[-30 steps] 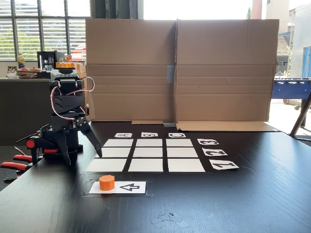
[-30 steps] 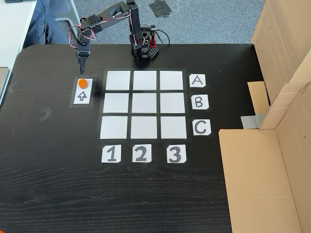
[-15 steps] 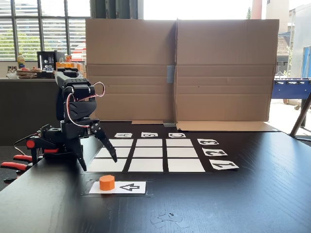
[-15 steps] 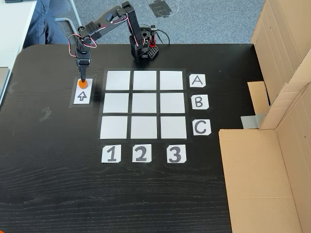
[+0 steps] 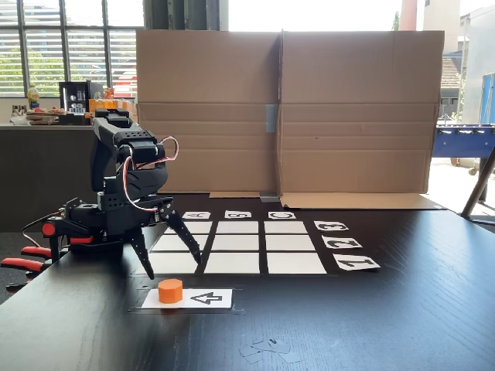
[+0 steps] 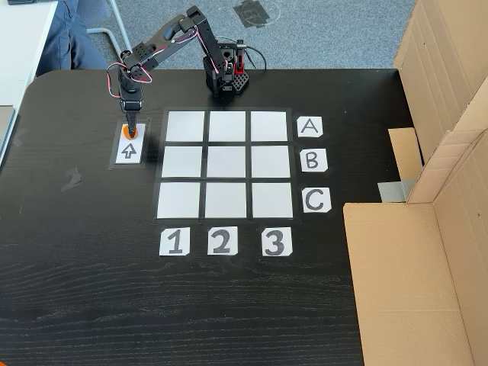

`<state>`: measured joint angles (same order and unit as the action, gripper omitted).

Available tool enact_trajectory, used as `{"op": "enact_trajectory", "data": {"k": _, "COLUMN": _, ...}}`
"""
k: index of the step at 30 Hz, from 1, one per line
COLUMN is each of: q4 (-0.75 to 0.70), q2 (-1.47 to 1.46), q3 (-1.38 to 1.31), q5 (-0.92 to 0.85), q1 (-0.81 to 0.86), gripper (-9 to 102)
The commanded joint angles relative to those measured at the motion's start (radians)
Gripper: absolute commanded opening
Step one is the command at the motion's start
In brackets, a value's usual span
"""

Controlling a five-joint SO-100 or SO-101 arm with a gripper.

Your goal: Pick up the round, orange token and place it in the grid on square A1.

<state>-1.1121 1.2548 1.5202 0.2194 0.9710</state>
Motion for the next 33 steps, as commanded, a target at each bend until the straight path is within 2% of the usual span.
{"op": "enact_trajectory", "data": {"k": 1, "q4": 0.008, "q2": 0.000, "q3": -0.038, "q5": 0.011, "q1": -0.003, "gripper": 33}}
{"op": "enact_trajectory", "data": {"k": 33, "q4": 0.012, "q2": -0.183, "q3": -0.161, "q5": 0.026, "q1": 0.026, "gripper": 32}}
